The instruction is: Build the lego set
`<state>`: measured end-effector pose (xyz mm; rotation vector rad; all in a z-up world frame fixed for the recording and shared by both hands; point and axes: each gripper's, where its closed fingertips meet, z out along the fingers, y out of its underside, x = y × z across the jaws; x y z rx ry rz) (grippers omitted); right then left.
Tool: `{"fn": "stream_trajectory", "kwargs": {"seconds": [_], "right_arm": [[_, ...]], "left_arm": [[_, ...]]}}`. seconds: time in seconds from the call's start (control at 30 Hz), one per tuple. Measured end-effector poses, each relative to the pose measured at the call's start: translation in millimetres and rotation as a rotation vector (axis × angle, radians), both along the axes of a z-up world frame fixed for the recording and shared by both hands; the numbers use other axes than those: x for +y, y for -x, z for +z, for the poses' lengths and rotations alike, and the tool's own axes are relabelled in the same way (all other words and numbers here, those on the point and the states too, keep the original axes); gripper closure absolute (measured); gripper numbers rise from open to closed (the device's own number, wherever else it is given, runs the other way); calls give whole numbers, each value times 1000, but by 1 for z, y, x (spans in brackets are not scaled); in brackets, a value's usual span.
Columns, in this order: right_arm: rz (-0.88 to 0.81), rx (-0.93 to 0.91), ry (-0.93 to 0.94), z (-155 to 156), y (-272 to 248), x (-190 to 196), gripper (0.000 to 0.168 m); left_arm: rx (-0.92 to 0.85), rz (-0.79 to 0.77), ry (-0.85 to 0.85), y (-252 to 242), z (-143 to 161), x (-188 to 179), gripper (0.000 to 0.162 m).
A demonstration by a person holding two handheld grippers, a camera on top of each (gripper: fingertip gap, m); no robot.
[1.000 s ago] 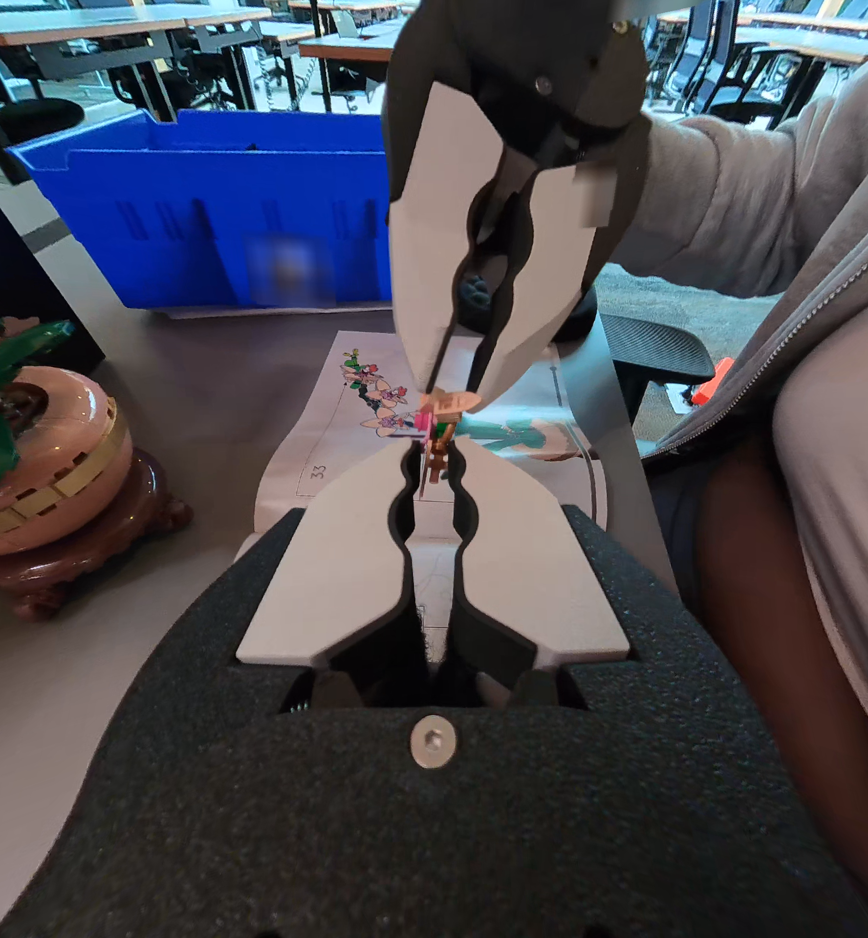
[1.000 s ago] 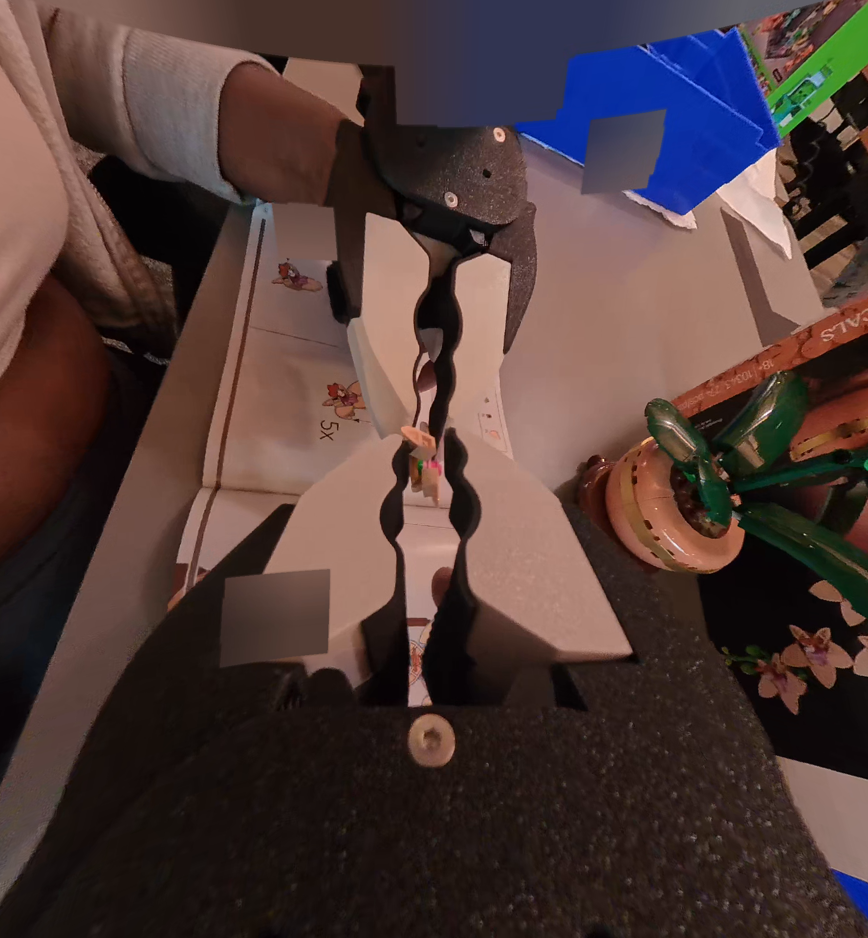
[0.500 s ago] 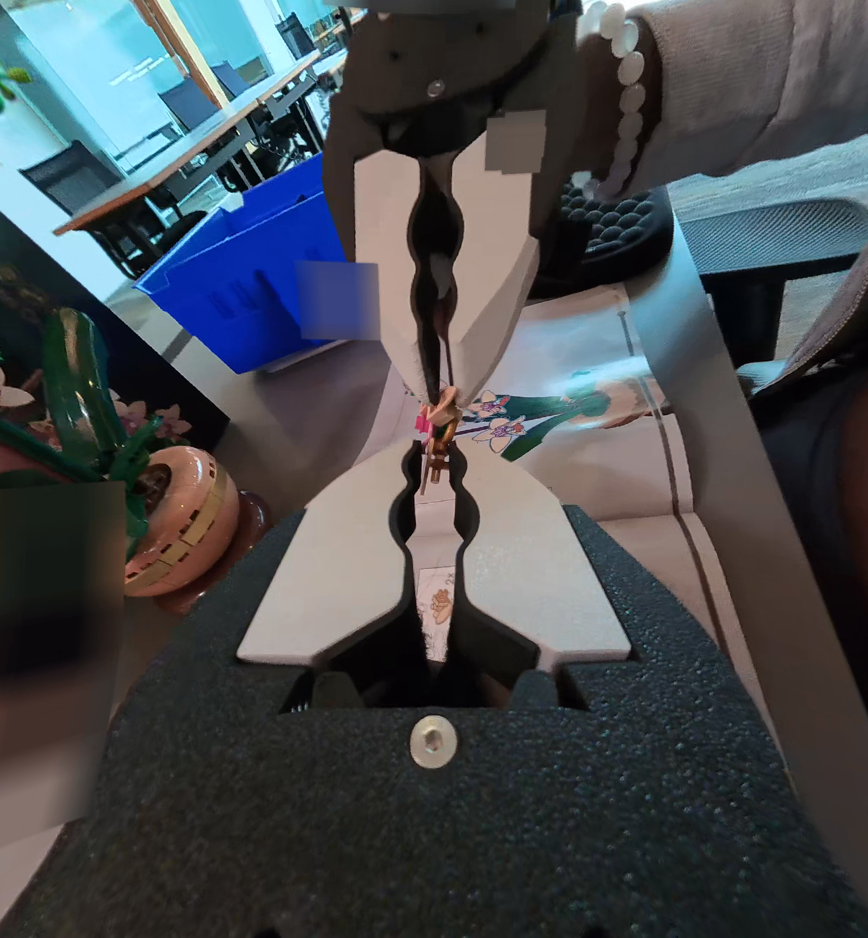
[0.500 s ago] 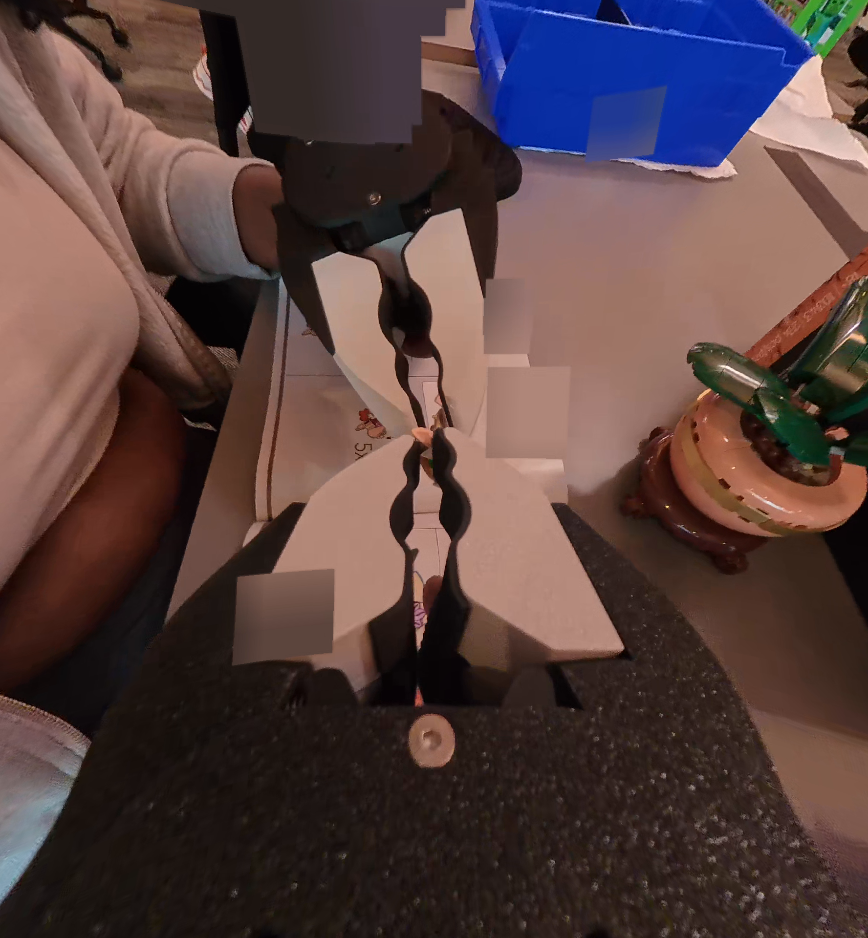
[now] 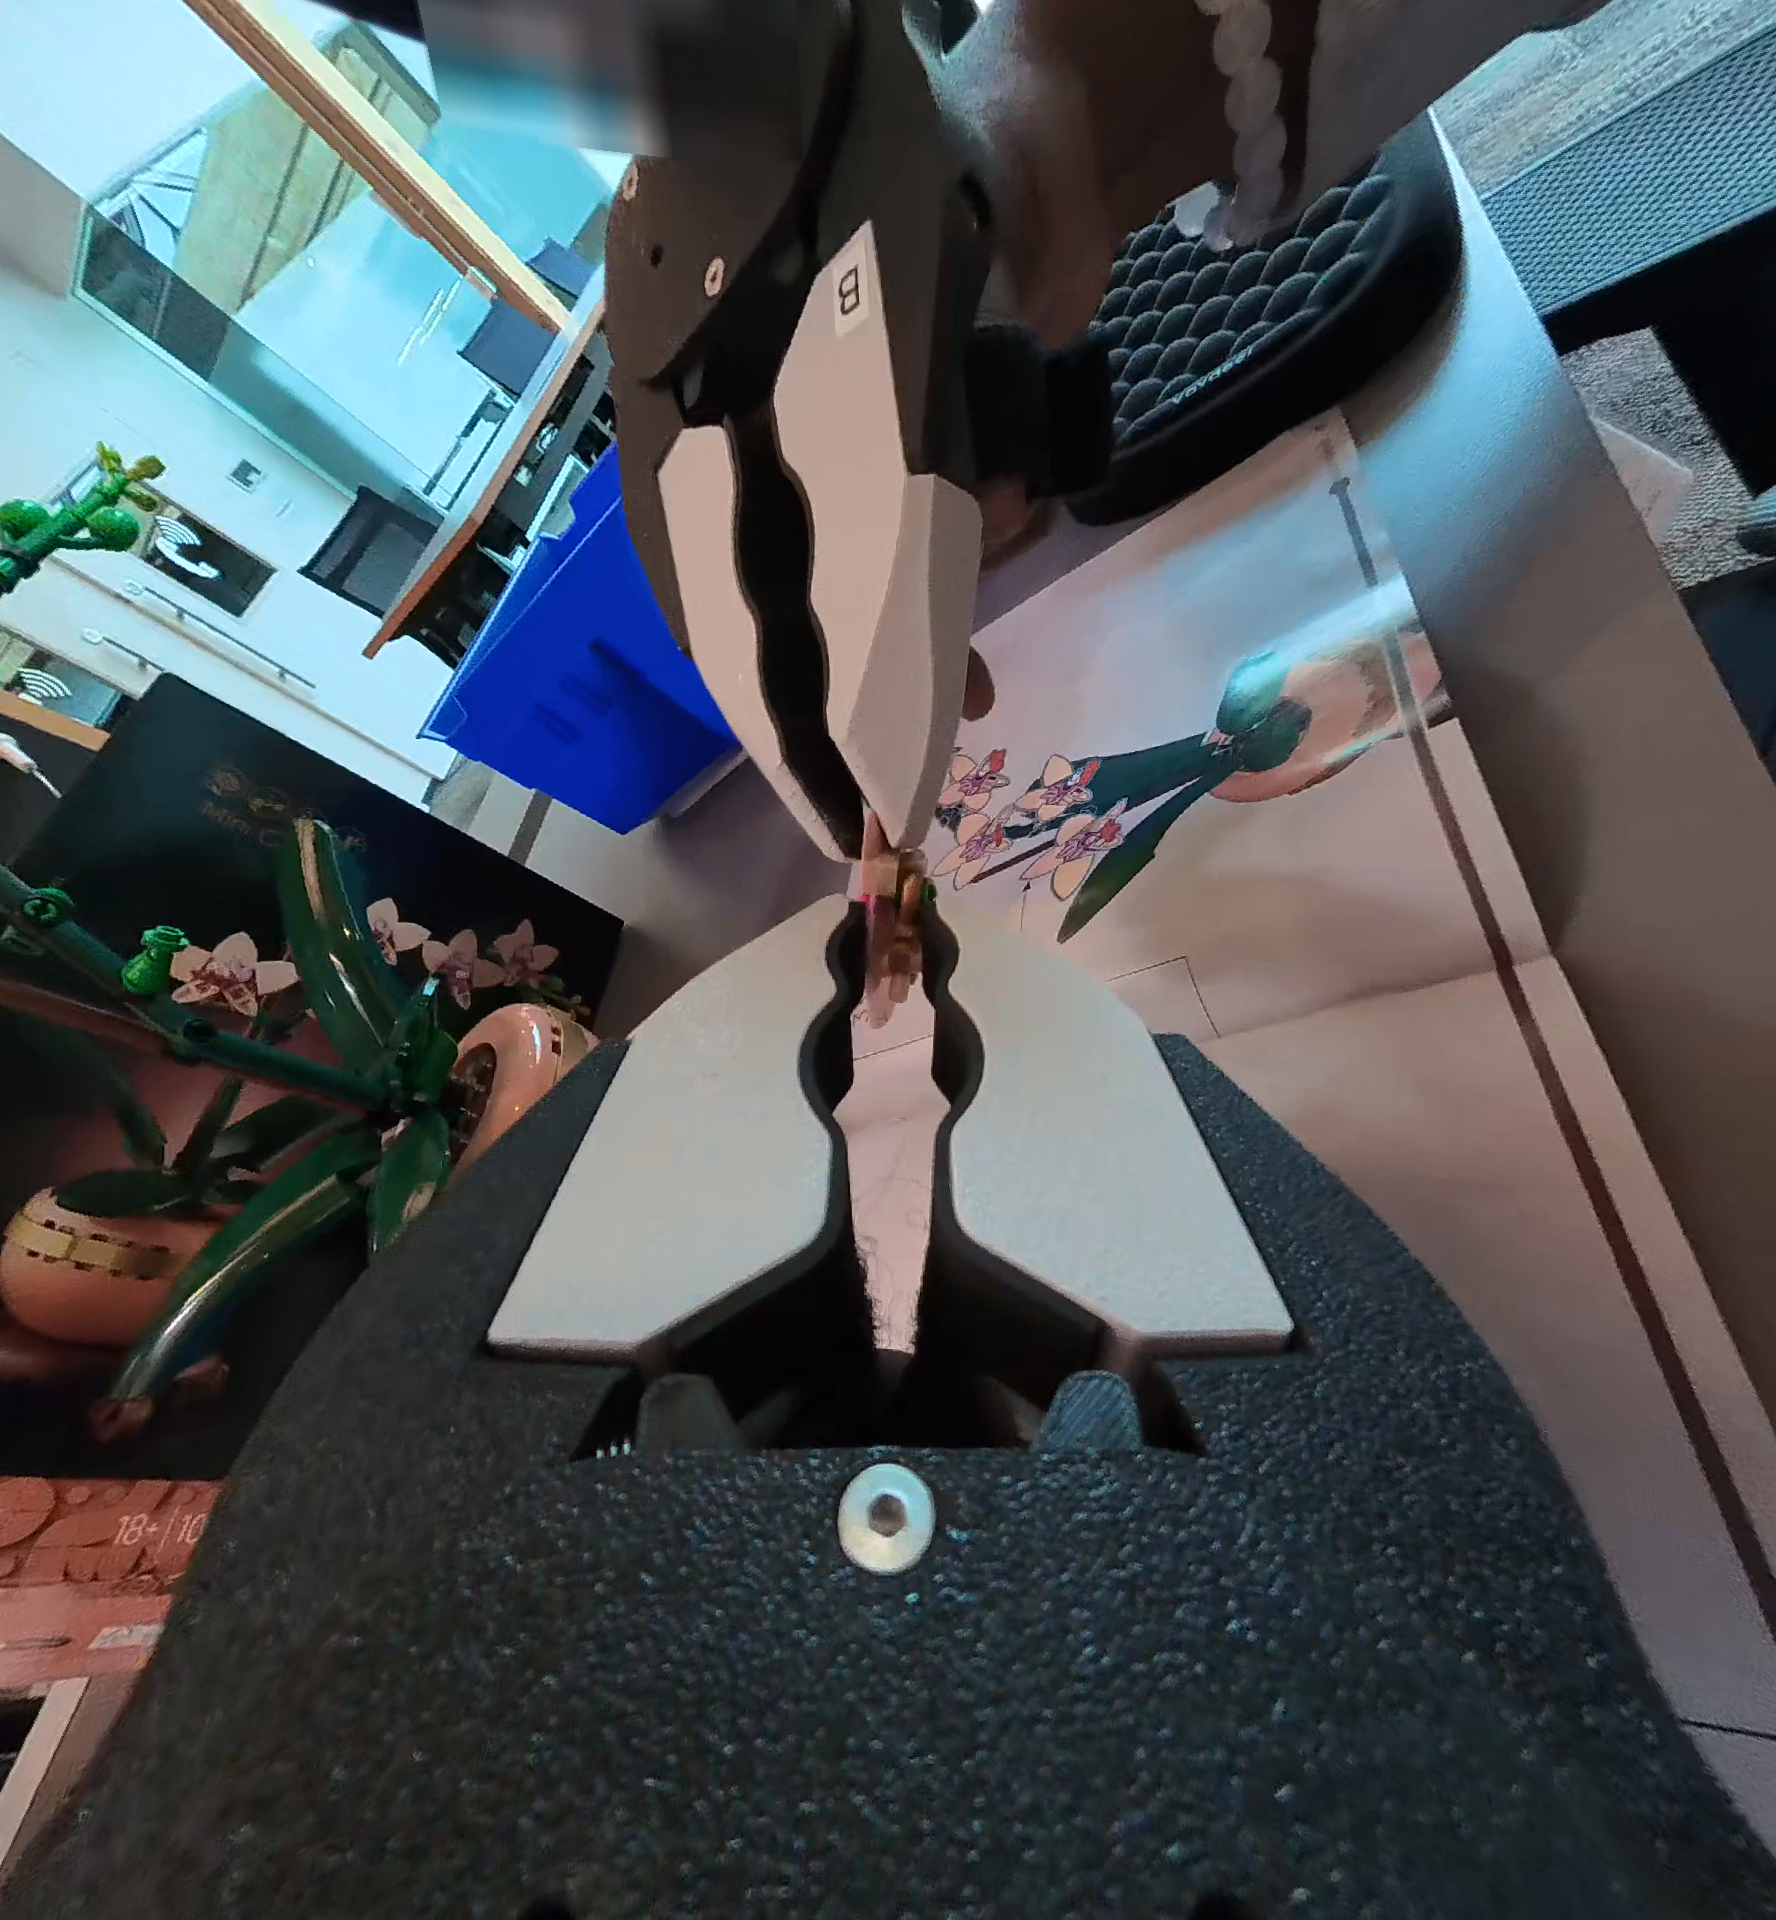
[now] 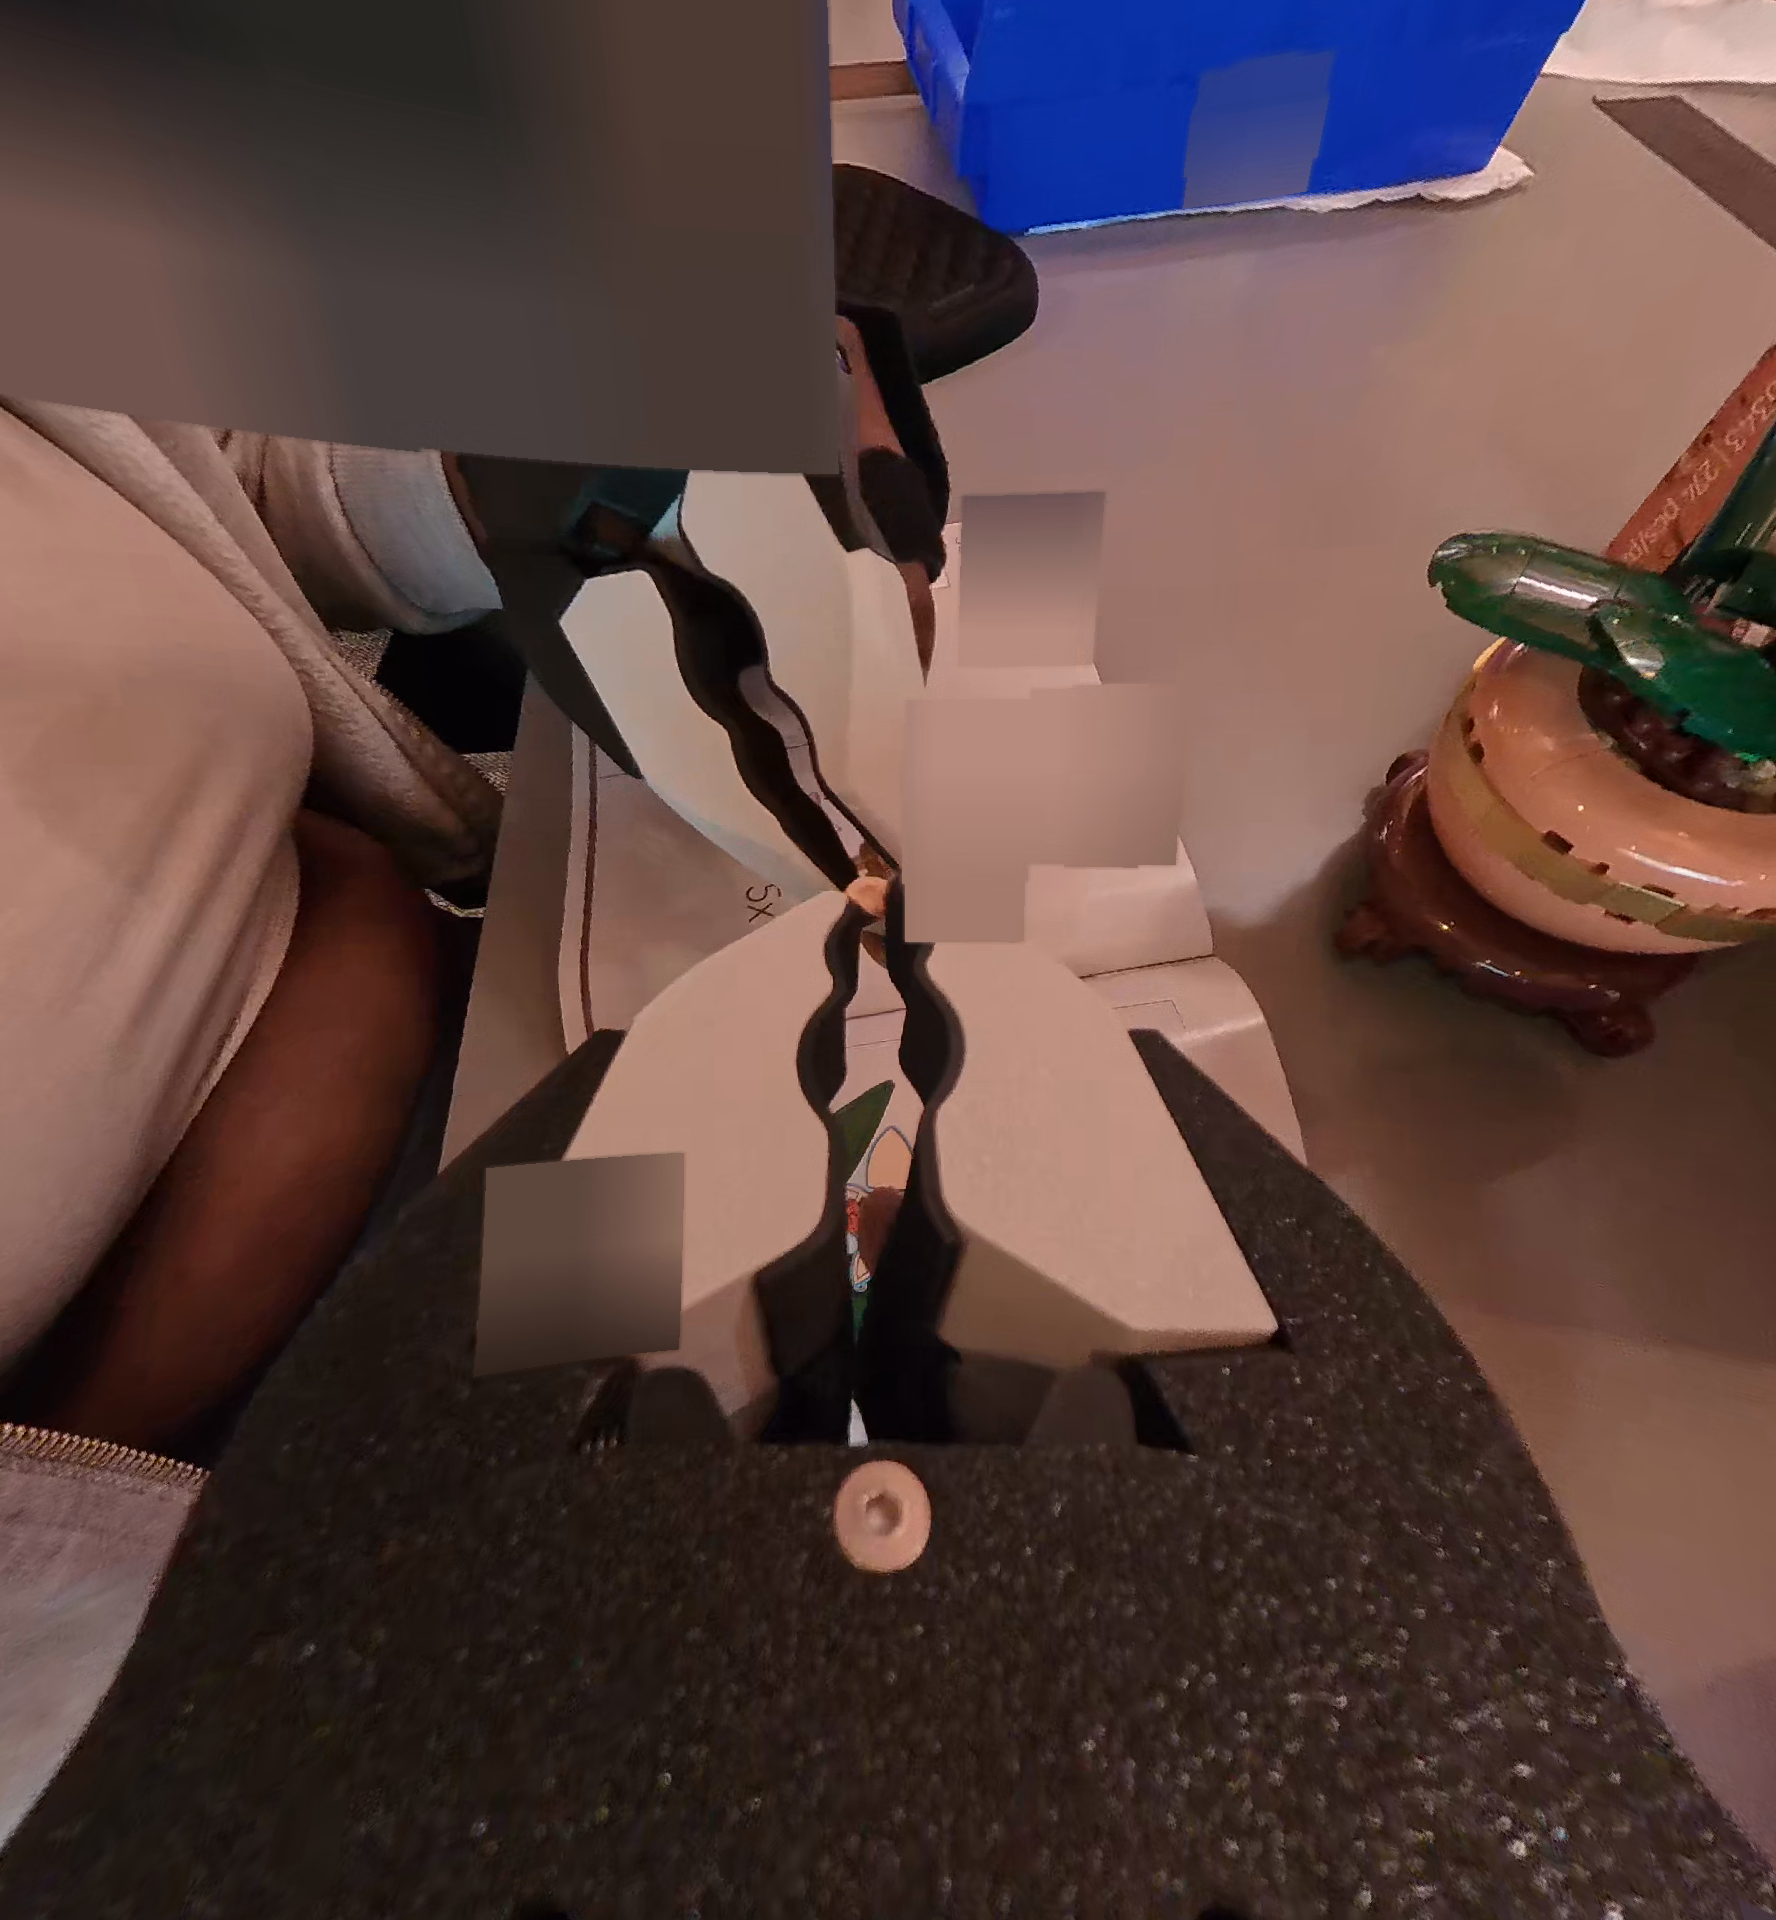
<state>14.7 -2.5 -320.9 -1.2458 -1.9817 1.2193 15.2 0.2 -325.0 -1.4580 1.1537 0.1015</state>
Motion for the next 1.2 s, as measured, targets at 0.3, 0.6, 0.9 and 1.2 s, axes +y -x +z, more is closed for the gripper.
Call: {"fn": "stream_trajectory", "kwargs": {"seconds": [0.3, 0.6, 0.9, 1.2], "right_arm": [[41, 75, -121, 2, -3, -1, 138], [49, 56, -440, -6, 5, 0, 157], [-12, 196, 58, 18, 7, -3, 157], [-45, 346, 377, 44, 4, 1, 158]], "left_arm": [[-199, -21, 155, 1, 2, 0, 153], [-201, -26, 200, -1, -2, -2, 153], [-365, -45, 112, 4, 25, -2, 144], [-457, -66, 12, 11, 47, -6, 137]]}}
